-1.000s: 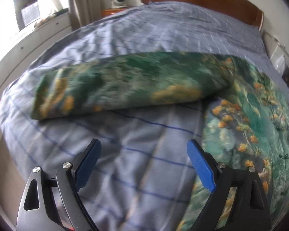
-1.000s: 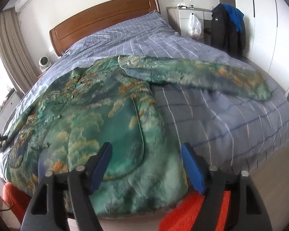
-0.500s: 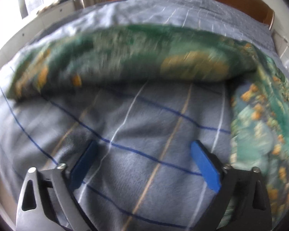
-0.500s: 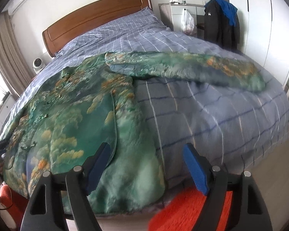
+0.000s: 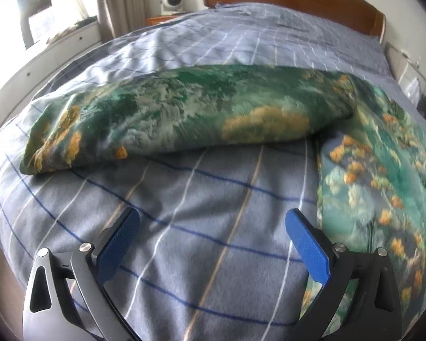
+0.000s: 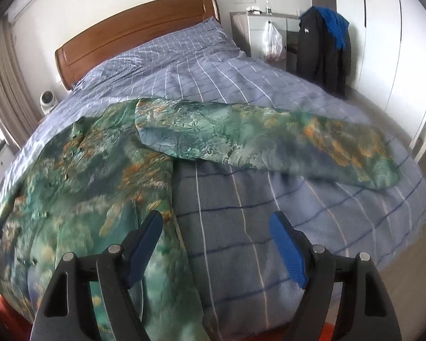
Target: Fold large clothes
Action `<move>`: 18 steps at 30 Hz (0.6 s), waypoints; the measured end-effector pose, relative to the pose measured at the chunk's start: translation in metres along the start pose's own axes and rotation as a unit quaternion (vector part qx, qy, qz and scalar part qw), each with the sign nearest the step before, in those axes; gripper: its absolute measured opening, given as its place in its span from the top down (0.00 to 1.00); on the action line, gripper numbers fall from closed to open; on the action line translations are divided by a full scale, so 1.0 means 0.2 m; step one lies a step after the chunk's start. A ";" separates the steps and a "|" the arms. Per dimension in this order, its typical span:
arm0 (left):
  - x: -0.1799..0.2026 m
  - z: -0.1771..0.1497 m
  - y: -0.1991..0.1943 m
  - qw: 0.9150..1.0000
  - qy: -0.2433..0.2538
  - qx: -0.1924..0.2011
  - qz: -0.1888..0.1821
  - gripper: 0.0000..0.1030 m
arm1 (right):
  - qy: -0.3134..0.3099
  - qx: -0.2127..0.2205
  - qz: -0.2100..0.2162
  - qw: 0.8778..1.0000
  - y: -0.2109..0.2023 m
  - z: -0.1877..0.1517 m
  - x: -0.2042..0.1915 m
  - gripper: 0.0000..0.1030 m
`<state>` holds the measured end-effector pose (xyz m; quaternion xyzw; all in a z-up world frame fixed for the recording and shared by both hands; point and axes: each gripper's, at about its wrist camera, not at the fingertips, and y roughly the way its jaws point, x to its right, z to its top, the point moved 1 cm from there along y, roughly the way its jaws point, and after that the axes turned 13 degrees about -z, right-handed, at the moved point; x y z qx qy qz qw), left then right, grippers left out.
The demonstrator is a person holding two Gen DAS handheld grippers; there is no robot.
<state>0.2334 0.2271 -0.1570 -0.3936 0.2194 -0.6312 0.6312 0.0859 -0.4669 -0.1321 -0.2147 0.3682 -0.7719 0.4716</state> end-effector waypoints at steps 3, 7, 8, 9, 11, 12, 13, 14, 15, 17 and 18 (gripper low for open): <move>-0.03 0.05 0.02 1.000 -0.009 0.005 0.003 0.01 | 0.006 -0.007 -0.001 1.000 0.06 0.01 0.01 0.25; 0.01 0.16 0.01 1.000 0.002 0.025 0.000 0.01 | -0.022 0.020 -0.024 0.999 0.09 0.10 0.00 0.25; 0.03 0.19 0.00 0.999 0.007 0.032 -0.001 0.01 | -0.027 0.028 -0.028 0.999 0.10 0.12 0.00 0.25; 0.04 0.22 -0.02 0.999 0.010 0.037 -0.003 0.01 | -0.026 0.035 -0.030 0.999 0.10 0.17 0.01 0.25; 0.06 0.25 -0.03 0.999 0.013 0.043 -0.008 0.01 | -0.007 0.021 -0.016 1.000 0.13 0.22 0.04 0.25; 0.06 0.26 -0.03 0.999 0.013 0.044 -0.010 0.01 | 0.014 0.002 -0.003 1.000 0.16 0.24 0.07 0.25; 0.06 0.26 -0.02 0.999 0.015 0.044 -0.008 0.01 | 0.031 -0.013 0.005 0.999 0.18 0.24 0.10 0.25; 0.06 0.26 -0.01 0.999 0.016 0.044 -0.003 0.01 | 0.051 -0.029 0.009 0.998 0.22 0.22 0.14 0.25; 0.04 0.25 0.01 0.999 0.016 0.042 0.005 0.01 | 0.056 -0.034 0.002 0.998 0.24 0.20 0.16 0.25; 0.00 0.25 0.05 0.999 0.006 0.037 0.021 0.01 | 0.043 -0.031 -0.025 0.998 0.28 0.18 0.17 0.25; -0.01 0.26 0.06 0.999 0.001 0.035 0.023 0.01 | 0.035 -0.023 -0.038 0.998 0.29 0.17 0.17 0.25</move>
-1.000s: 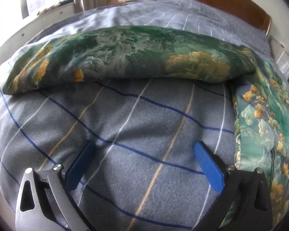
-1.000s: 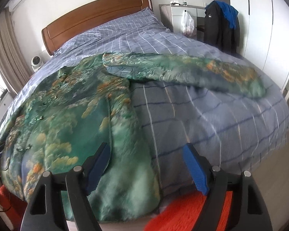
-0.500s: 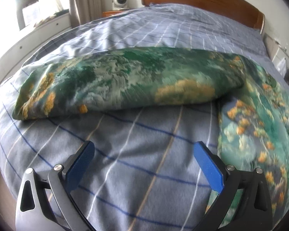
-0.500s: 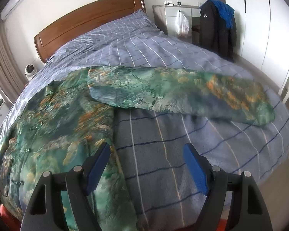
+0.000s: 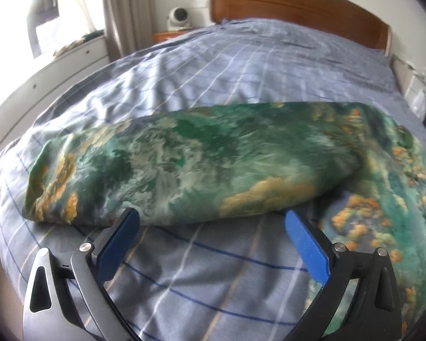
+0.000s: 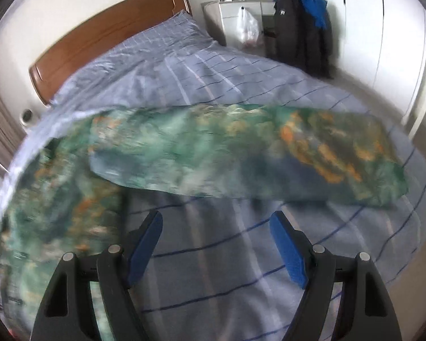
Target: Fold large clothes
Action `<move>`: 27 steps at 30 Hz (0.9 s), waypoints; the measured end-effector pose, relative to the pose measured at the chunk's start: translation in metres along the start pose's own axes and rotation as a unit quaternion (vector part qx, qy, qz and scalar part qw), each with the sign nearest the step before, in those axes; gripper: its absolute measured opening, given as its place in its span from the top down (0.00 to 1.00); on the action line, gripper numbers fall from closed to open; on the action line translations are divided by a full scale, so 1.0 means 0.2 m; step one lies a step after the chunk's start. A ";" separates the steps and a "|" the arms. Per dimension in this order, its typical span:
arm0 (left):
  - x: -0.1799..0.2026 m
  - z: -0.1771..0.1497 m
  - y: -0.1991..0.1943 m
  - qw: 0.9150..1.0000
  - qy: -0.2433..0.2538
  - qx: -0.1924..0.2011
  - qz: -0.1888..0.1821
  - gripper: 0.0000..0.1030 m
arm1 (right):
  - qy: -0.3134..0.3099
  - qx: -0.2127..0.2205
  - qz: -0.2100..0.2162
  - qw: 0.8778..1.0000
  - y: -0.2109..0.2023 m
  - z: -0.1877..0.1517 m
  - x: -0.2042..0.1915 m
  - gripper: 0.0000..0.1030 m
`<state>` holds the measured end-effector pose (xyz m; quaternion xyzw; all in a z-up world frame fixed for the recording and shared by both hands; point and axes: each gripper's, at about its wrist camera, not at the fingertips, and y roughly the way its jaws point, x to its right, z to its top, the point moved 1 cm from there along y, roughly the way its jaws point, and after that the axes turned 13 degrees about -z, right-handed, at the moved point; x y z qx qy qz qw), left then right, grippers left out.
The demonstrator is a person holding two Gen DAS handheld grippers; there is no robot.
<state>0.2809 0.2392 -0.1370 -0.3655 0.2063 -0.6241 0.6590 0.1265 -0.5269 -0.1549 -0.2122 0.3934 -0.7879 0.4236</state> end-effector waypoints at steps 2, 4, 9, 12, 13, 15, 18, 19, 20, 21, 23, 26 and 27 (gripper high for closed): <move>-0.03 0.02 0.02 1.000 -0.011 0.004 0.006 0.01 | -0.008 0.012 -0.013 1.000 0.01 0.01 -0.01 0.25; -0.05 0.04 0.03 1.000 -0.008 0.017 0.025 0.01 | -0.013 0.025 -0.031 0.999 0.01 0.04 -0.01 0.25; -0.12 0.00 0.23 0.999 0.010 -0.010 0.038 0.00 | -0.060 0.068 -0.086 0.992 -0.03 0.09 -0.10 0.25; -0.13 -0.03 0.24 0.999 0.005 0.014 0.031 0.00 | -0.081 0.069 -0.098 0.990 -0.03 0.07 -0.13 0.25; -0.12 -0.03 0.24 0.999 0.008 0.014 0.034 0.00 | -0.087 0.068 -0.103 0.989 -0.03 0.06 -0.13 0.25; -0.12 -0.03 0.24 0.999 0.012 0.014 0.040 0.00 | -0.095 0.064 -0.110 0.987 -0.02 0.04 -0.12 0.25; -0.11 -0.04 0.24 0.999 0.012 0.015 0.038 0.00 | -0.089 0.059 -0.114 0.988 0.00 0.03 -0.09 0.25; -0.11 -0.04 0.24 0.999 0.011 0.015 0.037 0.00 | -0.086 0.057 -0.116 0.988 0.01 0.03 -0.09 0.25; -0.10 -0.04 0.24 0.999 0.012 0.015 0.038 0.00 | -0.083 0.055 -0.116 0.988 0.01 0.03 -0.08 0.25; -0.10 -0.04 0.24 0.999 0.013 0.016 0.039 0.00 | -0.082 0.054 -0.116 0.988 0.01 0.03 -0.07 0.25; -0.11 -0.04 0.24 0.999 0.012 0.016 0.039 0.00 | -0.083 0.054 -0.115 0.988 0.01 0.02 -0.07 0.25; -0.10 -0.05 0.23 0.999 0.014 0.018 0.041 0.00 | -0.085 0.052 -0.117 0.988 0.01 0.01 -0.06 0.25; -0.10 -0.05 0.22 0.999 0.013 0.018 0.041 0.00 | -0.085 0.051 -0.117 0.988 0.01 0.01 -0.06 0.25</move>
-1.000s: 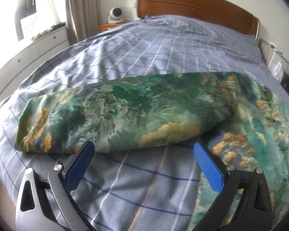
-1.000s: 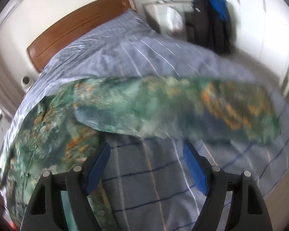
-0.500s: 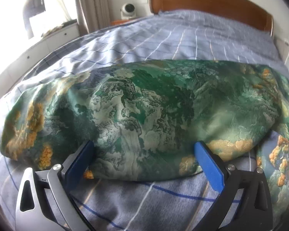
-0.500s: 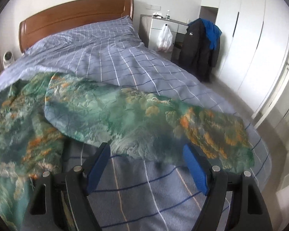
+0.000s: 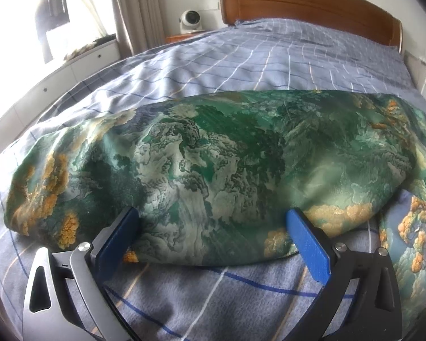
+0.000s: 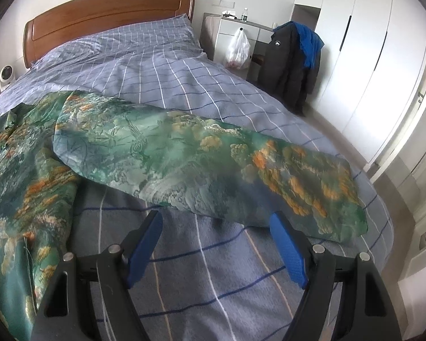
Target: Fold large clothes
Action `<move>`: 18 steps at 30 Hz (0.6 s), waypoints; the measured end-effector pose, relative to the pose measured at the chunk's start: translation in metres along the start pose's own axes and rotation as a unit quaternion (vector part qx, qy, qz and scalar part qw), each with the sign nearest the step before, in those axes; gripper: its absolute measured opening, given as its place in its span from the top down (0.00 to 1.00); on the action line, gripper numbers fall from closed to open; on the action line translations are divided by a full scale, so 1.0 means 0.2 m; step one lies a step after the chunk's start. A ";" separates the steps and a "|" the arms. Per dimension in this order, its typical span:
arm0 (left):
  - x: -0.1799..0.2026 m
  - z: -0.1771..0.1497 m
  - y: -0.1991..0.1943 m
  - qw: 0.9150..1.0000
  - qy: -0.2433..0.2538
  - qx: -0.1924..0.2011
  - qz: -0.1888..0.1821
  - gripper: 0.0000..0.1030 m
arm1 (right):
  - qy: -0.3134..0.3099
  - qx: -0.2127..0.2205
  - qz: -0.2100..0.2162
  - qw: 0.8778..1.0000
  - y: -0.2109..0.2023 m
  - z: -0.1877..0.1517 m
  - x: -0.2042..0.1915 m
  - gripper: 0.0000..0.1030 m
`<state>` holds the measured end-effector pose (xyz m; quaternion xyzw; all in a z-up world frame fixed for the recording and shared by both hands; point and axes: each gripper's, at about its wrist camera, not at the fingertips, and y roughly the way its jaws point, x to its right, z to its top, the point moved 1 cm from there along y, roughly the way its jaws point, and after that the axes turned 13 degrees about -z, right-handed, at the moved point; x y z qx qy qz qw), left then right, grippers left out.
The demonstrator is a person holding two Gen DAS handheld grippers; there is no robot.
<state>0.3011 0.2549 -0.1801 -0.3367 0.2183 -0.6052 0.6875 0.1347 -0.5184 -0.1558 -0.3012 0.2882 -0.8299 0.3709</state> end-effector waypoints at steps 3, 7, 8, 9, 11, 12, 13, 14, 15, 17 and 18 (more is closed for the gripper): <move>0.00 0.00 0.00 1.000 0.000 0.000 0.000 0.00 | 0.006 -0.006 0.001 1.000 0.01 -0.02 0.02 0.25; 0.00 0.00 0.00 1.000 0.000 0.000 0.000 0.00 | 0.037 -0.032 0.057 0.997 0.05 -0.04 0.08 0.25; 0.00 0.00 0.00 1.000 0.000 0.000 0.000 0.00 | 0.063 -0.048 0.101 0.992 0.07 -0.06 0.11 0.25; 0.00 0.00 0.00 1.000 0.000 0.001 0.001 0.00 | 0.082 -0.058 0.126 0.987 0.09 -0.08 0.14 0.25; 0.01 0.00 0.00 1.000 0.002 0.001 0.003 0.00 | 0.137 -0.088 0.171 0.972 0.16 -0.14 0.23 0.25; 0.00 0.00 0.00 1.000 0.002 0.002 0.004 0.00 | 0.172 -0.107 0.196 0.959 0.22 -0.18 0.28 0.25; 0.00 0.00 0.00 1.000 0.002 0.003 0.005 0.00 | 0.200 -0.114 0.219 0.948 0.25 -0.20 0.32 0.25; -0.01 0.00 0.00 1.000 0.001 0.003 0.004 0.00 | 0.222 -0.114 0.238 0.939 0.28 -0.21 0.35 0.25; -0.01 0.00 0.00 1.000 -0.001 0.003 0.001 0.00 | 0.247 -0.112 0.256 0.928 0.31 -0.22 0.39 0.25; -0.01 0.00 0.00 1.000 -0.003 0.003 -0.001 0.00 | 0.297 -0.109 0.278 0.907 0.37 -0.21 0.48 0.25; -0.02 0.00 0.00 1.000 -0.004 0.003 -0.002 0.00 | 0.332 -0.110 0.284 0.893 0.41 -0.21 0.53 0.25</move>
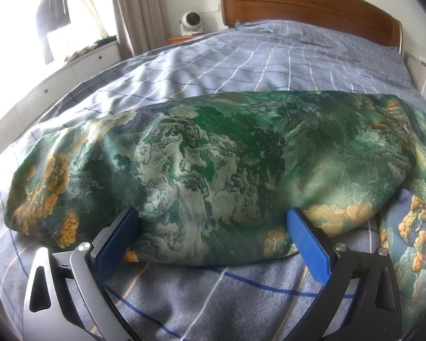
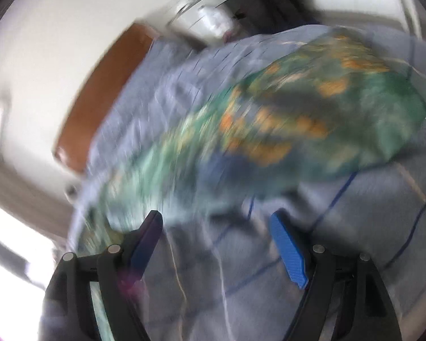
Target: Fold large clothes
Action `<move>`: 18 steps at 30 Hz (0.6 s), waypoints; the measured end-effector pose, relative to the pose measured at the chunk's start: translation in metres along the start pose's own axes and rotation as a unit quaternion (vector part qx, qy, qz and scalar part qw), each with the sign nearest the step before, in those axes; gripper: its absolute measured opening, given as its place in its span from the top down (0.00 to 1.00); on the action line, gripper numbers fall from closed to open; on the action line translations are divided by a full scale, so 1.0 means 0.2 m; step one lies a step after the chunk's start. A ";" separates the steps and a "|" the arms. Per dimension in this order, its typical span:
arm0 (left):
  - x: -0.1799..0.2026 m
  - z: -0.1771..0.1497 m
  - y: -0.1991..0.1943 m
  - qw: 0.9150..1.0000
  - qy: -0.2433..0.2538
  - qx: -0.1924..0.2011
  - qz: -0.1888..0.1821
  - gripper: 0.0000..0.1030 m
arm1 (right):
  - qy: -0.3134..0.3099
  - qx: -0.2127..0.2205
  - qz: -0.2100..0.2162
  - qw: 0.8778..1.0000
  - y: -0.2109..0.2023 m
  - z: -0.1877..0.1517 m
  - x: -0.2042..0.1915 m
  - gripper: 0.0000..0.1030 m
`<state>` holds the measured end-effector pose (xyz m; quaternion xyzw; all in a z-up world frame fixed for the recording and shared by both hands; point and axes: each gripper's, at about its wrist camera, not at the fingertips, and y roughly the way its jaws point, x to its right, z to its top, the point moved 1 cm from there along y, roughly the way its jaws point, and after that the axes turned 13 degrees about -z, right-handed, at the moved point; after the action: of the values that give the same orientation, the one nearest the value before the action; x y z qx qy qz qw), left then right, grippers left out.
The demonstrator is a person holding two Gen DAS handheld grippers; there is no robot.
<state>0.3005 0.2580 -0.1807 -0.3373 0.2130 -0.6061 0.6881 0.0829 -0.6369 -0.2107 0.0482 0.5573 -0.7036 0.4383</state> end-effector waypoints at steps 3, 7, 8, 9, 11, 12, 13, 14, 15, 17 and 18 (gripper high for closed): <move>0.00 0.00 0.00 1.000 0.000 0.000 0.000 0.00 | 0.136 0.013 0.026 0.990 0.03 0.10 0.20 0.25; -0.01 0.00 0.01 1.000 -0.001 0.001 -0.002 0.00 | 0.199 0.009 0.011 0.980 0.08 0.17 0.30 0.42; -0.01 0.00 0.00 1.000 -0.001 0.001 -0.001 0.00 | 0.190 0.006 -0.002 0.982 0.08 0.18 0.29 0.52; 0.00 0.00 0.00 1.000 0.000 0.001 -0.001 0.00 | 0.172 0.004 -0.021 0.985 0.09 0.20 0.26 0.59; -0.01 0.00 0.01 1.000 0.000 0.001 -0.001 0.00 | 0.121 0.005 -0.066 0.990 0.07 0.24 0.18 0.83; 0.00 0.00 0.01 1.000 0.001 0.000 0.000 0.00 | 0.104 0.009 -0.080 0.991 0.06 0.25 0.14 0.84; -0.01 0.00 0.01 1.000 0.001 0.001 0.001 0.00 | 0.086 0.014 -0.090 0.992 0.04 0.27 0.09 0.87; -0.01 0.00 0.01 1.000 0.001 0.001 0.001 0.00 | 0.066 0.025 -0.097 0.993 0.00 0.30 0.02 0.88; -0.01 0.00 0.01 1.000 0.001 0.001 0.001 0.00 | 0.046 0.036 -0.097 0.994 -0.05 0.34 -0.06 0.88; -0.01 0.00 0.01 1.000 0.000 -0.001 0.000 0.00 | 0.010 0.055 -0.091 0.994 -0.12 0.41 -0.22 0.88; 0.00 0.00 0.01 1.000 0.001 -0.003 0.000 0.00 | -0.013 0.063 -0.086 0.994 -0.16 0.44 -0.33 0.88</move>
<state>0.3010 0.2588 -0.1818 -0.3386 0.2151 -0.6060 0.6869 0.1397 -0.6725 -0.1168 0.0188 0.5080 -0.7730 0.3795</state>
